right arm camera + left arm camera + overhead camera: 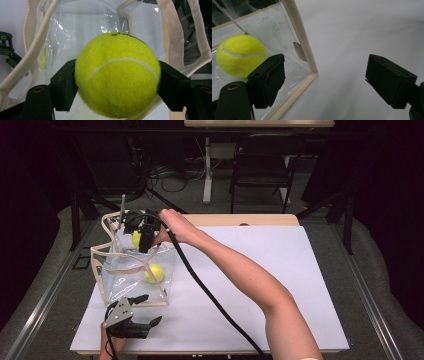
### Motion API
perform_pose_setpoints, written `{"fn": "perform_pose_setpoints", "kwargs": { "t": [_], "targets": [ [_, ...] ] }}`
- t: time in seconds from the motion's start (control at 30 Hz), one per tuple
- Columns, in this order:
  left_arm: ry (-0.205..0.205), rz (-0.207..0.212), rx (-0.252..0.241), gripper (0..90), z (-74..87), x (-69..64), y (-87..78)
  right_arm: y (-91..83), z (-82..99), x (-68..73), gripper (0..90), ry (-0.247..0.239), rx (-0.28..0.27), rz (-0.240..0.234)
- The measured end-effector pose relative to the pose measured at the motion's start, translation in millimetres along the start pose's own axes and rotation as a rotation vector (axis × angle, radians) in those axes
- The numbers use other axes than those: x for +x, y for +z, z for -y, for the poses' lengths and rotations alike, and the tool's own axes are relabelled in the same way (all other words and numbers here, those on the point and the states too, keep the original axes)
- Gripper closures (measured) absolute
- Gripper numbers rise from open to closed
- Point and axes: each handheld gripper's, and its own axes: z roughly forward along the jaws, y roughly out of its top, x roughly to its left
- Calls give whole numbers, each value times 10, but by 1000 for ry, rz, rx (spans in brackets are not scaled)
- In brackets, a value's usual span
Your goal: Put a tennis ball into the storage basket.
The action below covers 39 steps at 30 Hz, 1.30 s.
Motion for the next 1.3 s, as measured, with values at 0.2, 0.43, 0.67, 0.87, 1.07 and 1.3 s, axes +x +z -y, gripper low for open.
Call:
{"fn": "perform_pose_setpoints", "kwargs": {
  "t": [0.2, 0.43, 0.67, 0.87, 1.07, 1.3],
  "targets": [
    [4, 2, 5, 158, -3, 3, 3, 22, 13, -7, 255, 0, 10, -5],
    [5, 3, 6, 158, -3, 3, 4, 53, 14, 14, 252, 2, 14, -15],
    [0, 0, 1, 158, 0, 1, 2, 3, 41, -24, 111, 46, -40, -25],
    [-1, 3, 0, 158, 1, 4, 18, -119, 121, -83, 0, 101, -100, -33],
    [-5, 0, 4, 158, 1, 10, 22, -259, 253, -167, 0, 140, -148, -34],
    [-10, -3, 5, 158, 4, 10, 21, -371, 386, -207, 0, 158, -167, -28]
  ]
}}
